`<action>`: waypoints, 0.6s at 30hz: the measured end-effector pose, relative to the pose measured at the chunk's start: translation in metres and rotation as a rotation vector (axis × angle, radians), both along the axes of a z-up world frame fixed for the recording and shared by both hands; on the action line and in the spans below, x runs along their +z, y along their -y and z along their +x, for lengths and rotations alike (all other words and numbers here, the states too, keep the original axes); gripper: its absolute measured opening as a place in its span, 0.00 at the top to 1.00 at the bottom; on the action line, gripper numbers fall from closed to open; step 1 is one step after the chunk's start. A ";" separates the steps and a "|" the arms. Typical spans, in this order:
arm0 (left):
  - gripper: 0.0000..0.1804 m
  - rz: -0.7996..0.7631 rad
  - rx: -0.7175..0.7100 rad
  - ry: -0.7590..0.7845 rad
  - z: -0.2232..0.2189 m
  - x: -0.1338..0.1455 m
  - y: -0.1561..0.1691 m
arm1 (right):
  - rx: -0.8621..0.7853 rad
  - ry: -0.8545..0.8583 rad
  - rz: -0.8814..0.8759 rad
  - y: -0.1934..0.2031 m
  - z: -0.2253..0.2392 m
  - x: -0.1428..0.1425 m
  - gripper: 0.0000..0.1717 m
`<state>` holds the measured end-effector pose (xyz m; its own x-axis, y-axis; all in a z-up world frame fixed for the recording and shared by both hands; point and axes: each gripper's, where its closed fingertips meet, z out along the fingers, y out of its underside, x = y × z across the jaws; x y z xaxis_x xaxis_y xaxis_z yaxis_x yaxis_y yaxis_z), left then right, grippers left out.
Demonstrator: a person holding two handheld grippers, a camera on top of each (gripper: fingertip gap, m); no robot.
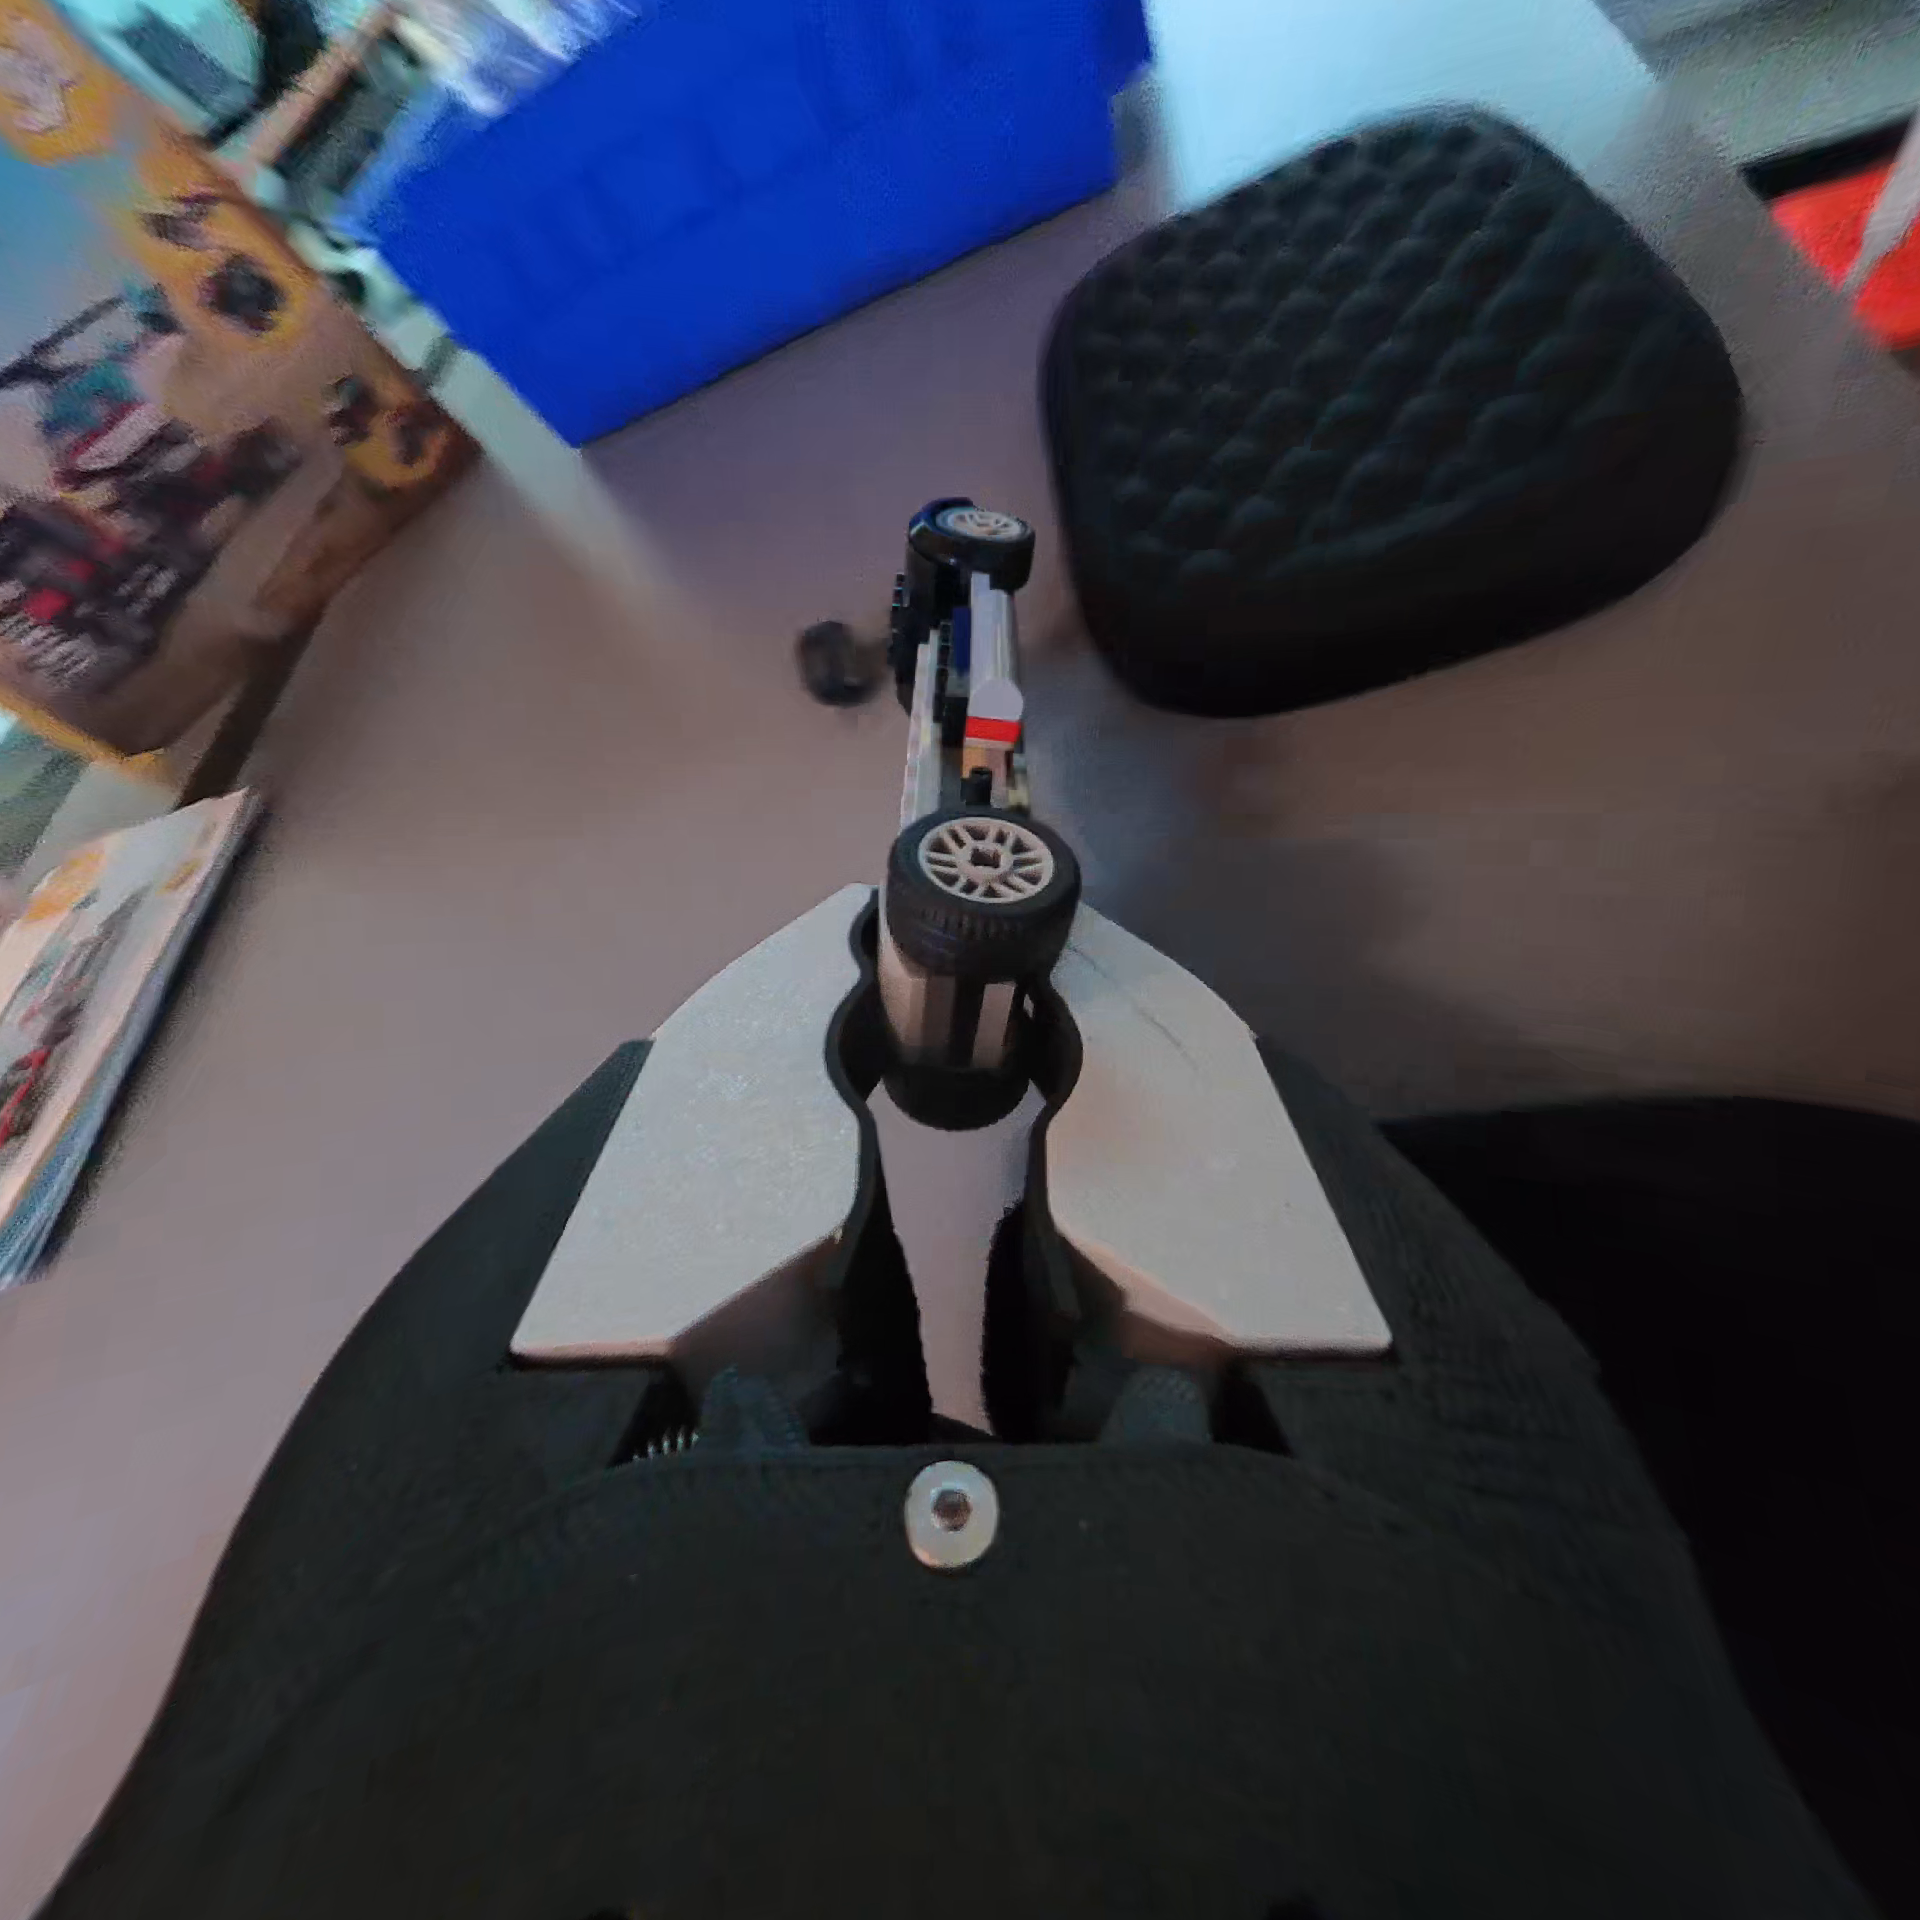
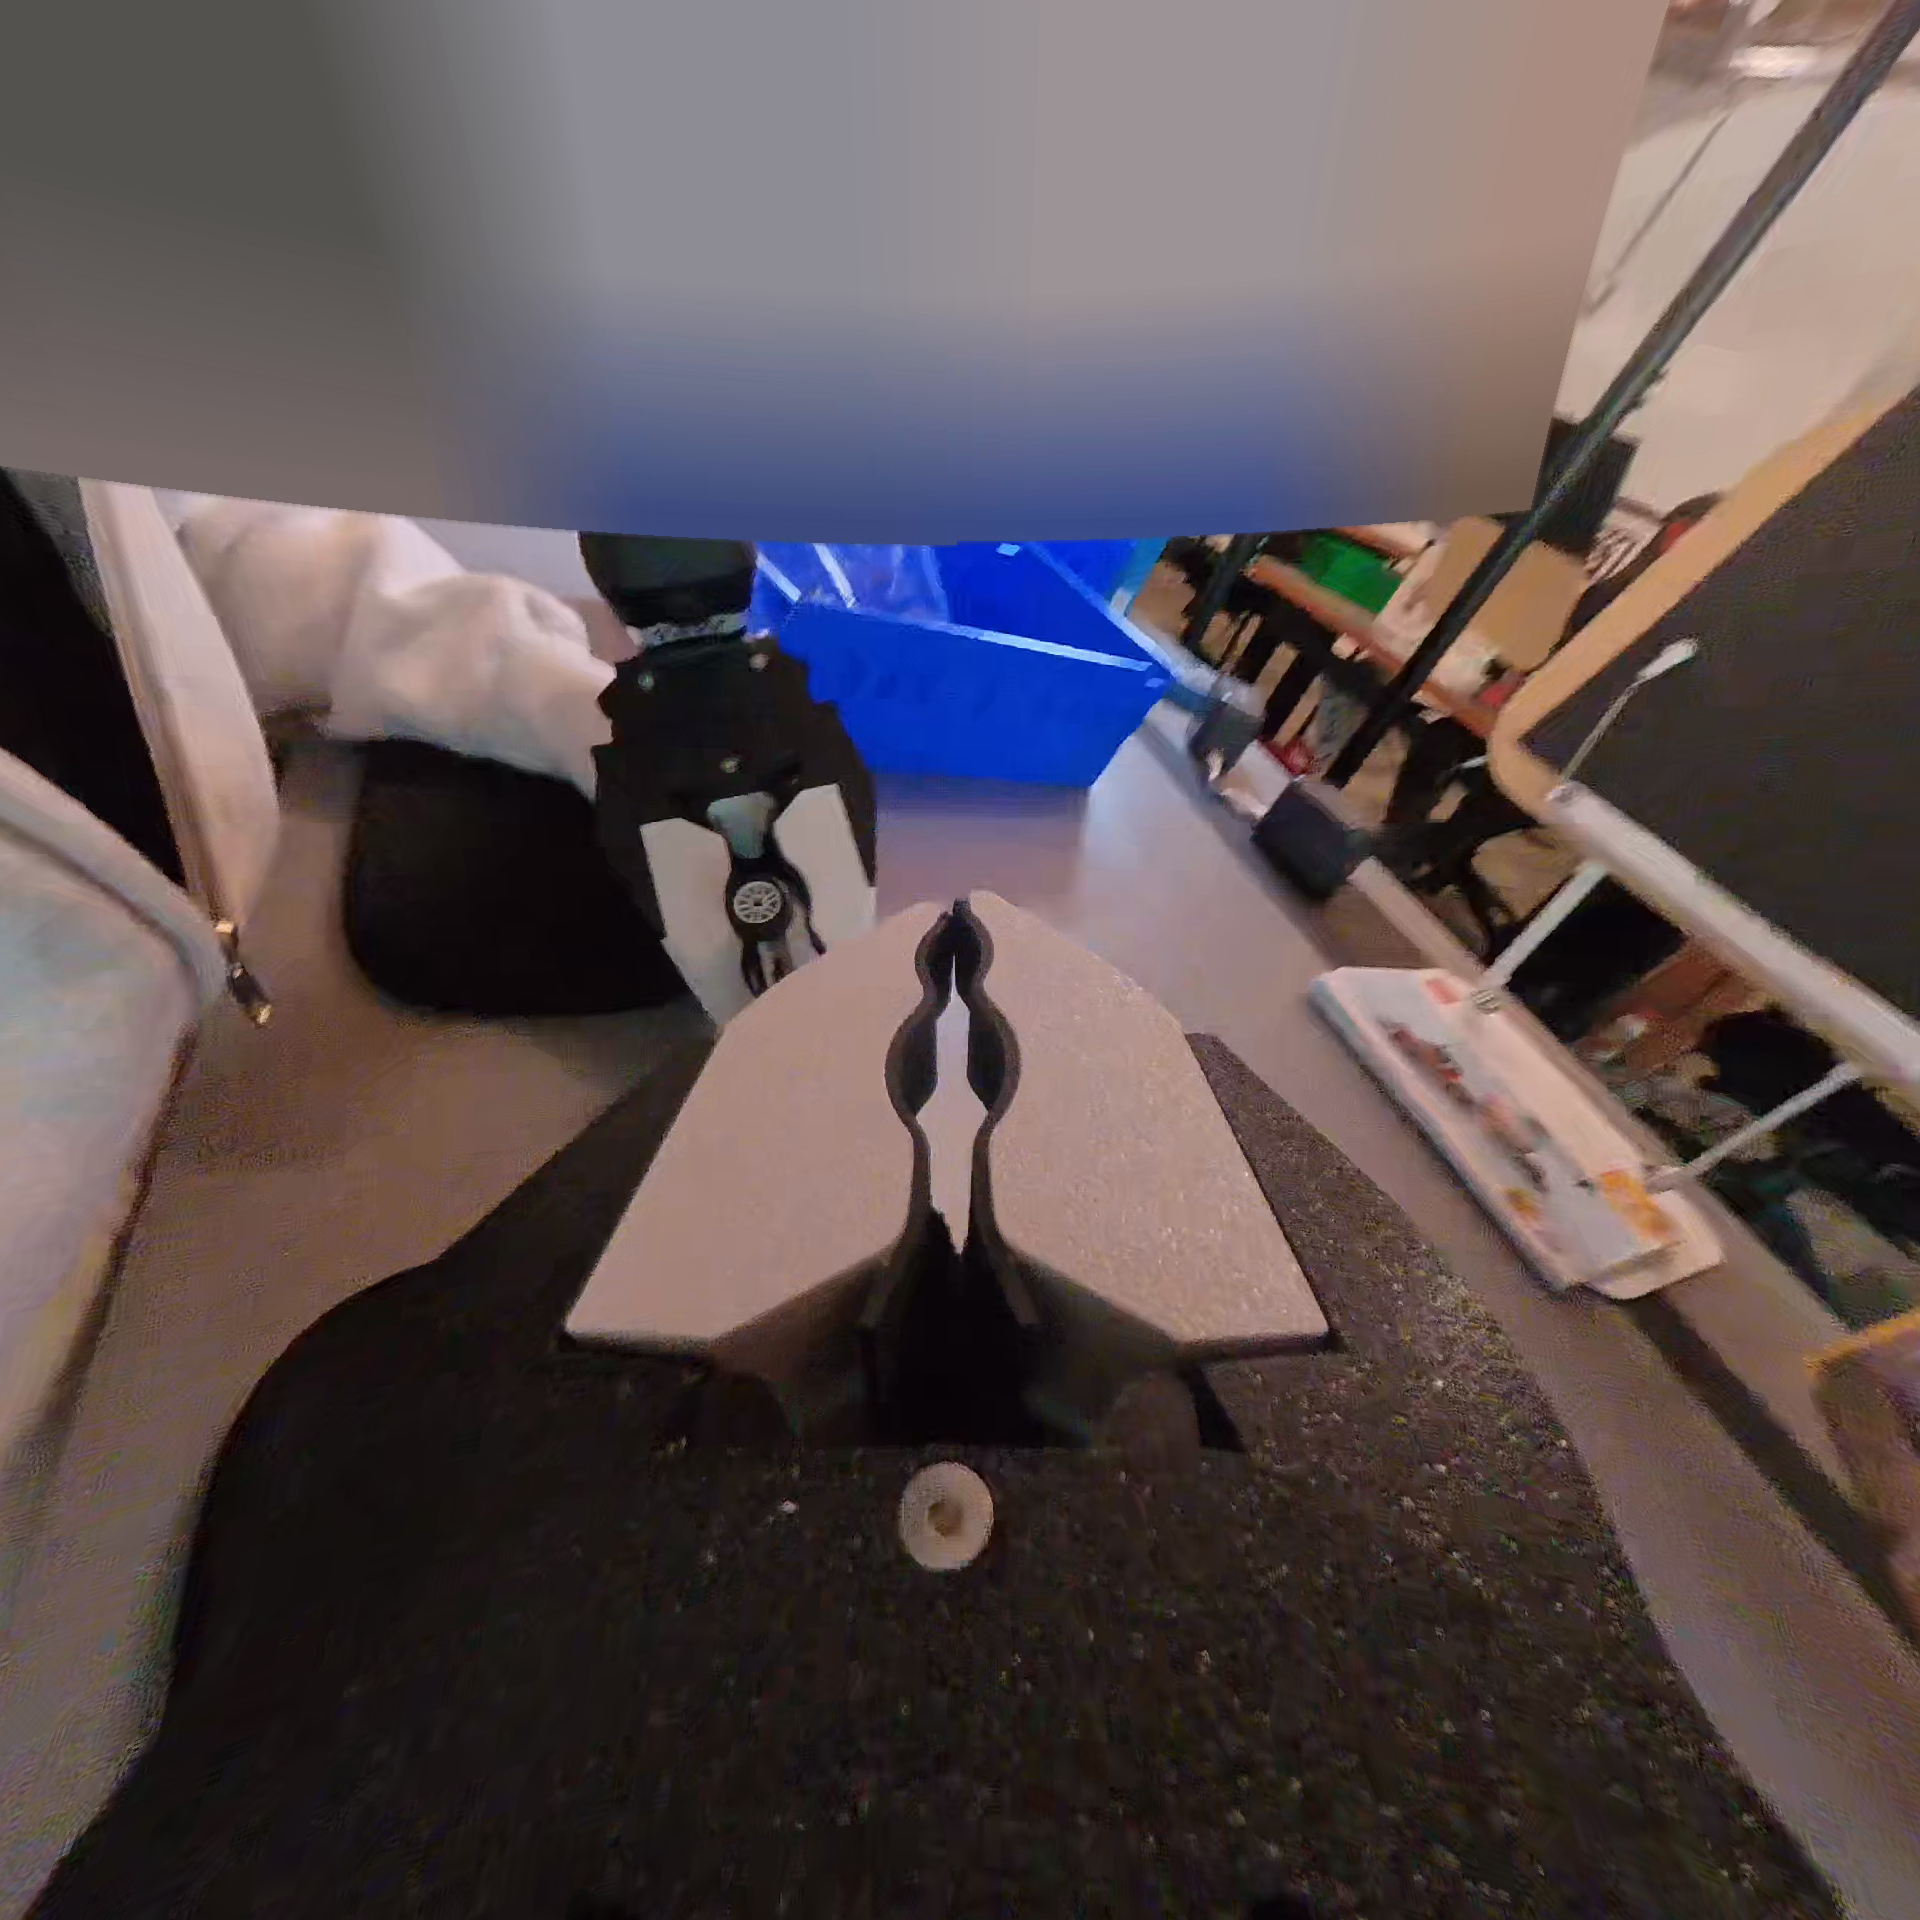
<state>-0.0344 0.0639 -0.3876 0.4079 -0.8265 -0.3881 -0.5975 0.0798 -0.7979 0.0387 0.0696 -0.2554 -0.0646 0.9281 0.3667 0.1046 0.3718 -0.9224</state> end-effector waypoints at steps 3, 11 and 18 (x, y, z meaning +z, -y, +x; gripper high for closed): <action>0.86 -0.012 -0.033 -0.069 0.009 -0.009 0.002 | 0.113 0.116 -0.002 0.030 -0.032 -0.047 0.97; 0.86 0.010 -0.076 -0.026 0.011 -0.003 0.009 | 0.113 0.195 0.161 0.048 -0.095 -0.091 0.77; 0.86 0.007 -0.088 -0.014 0.012 -0.002 0.011 | 0.060 0.211 0.238 0.052 -0.105 -0.093 0.86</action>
